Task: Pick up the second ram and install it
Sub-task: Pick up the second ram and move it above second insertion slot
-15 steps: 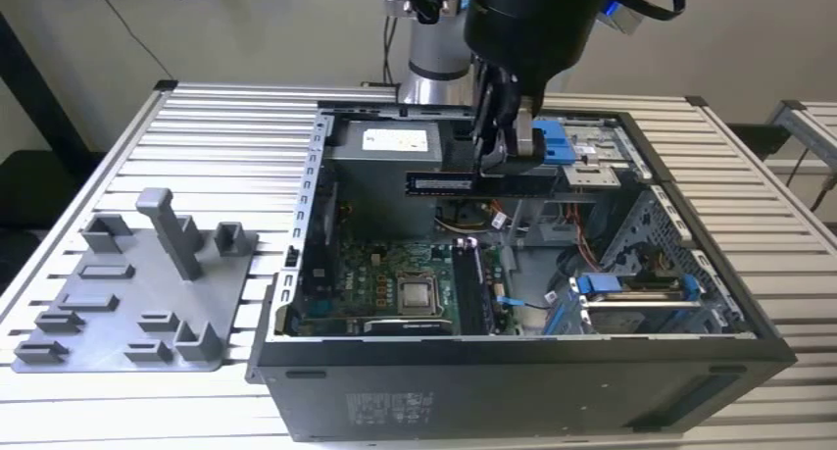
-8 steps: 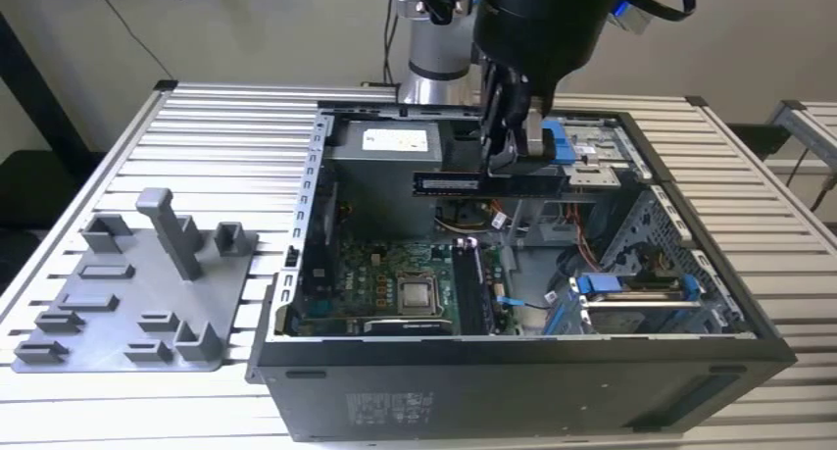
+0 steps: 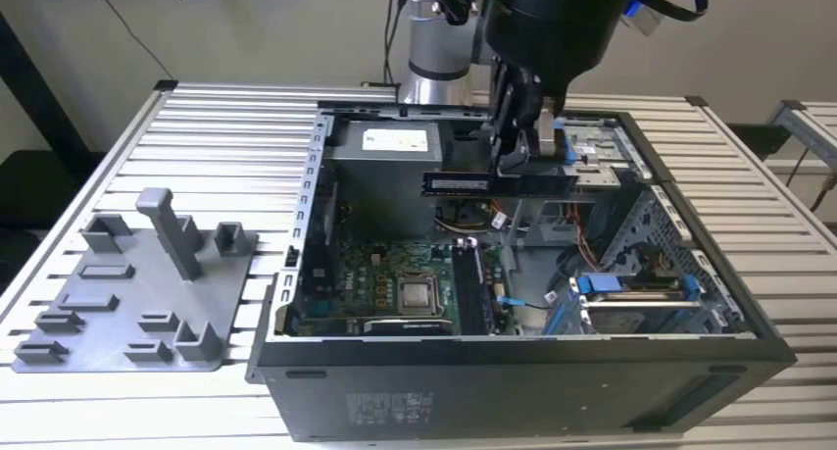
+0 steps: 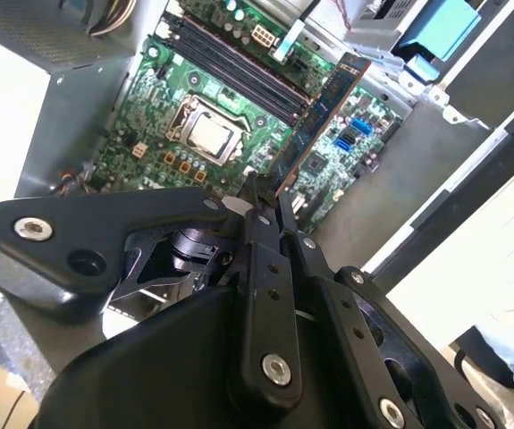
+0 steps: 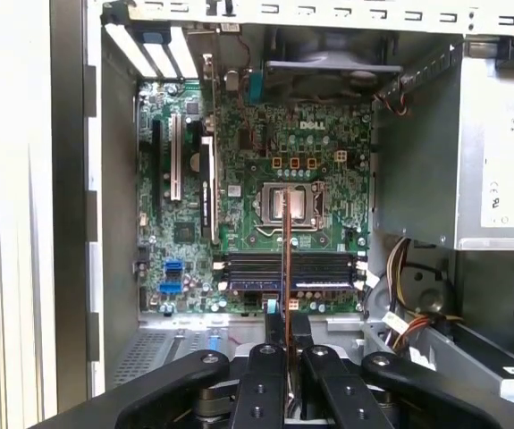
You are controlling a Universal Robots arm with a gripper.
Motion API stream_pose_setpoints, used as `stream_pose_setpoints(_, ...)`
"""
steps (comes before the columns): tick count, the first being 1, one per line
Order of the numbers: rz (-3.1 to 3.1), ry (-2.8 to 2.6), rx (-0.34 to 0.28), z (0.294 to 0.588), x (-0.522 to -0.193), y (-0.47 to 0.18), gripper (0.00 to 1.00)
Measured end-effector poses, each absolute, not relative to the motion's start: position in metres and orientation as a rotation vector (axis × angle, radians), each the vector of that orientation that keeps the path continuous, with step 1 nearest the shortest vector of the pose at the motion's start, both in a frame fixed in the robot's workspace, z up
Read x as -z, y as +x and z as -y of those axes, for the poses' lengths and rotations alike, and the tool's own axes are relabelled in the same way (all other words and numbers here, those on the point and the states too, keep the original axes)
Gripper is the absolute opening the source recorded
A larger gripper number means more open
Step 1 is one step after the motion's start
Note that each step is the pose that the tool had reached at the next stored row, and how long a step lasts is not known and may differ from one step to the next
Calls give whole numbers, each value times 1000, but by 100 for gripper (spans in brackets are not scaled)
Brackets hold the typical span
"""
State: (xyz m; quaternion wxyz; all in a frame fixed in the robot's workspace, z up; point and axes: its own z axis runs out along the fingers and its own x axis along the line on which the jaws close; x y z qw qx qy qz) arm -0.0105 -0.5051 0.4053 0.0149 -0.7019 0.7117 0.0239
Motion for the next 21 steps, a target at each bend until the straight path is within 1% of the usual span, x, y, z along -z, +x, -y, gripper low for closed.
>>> stream_pose_setpoints(21, -2214, -2184, -75, 502, -405, -1, 14)
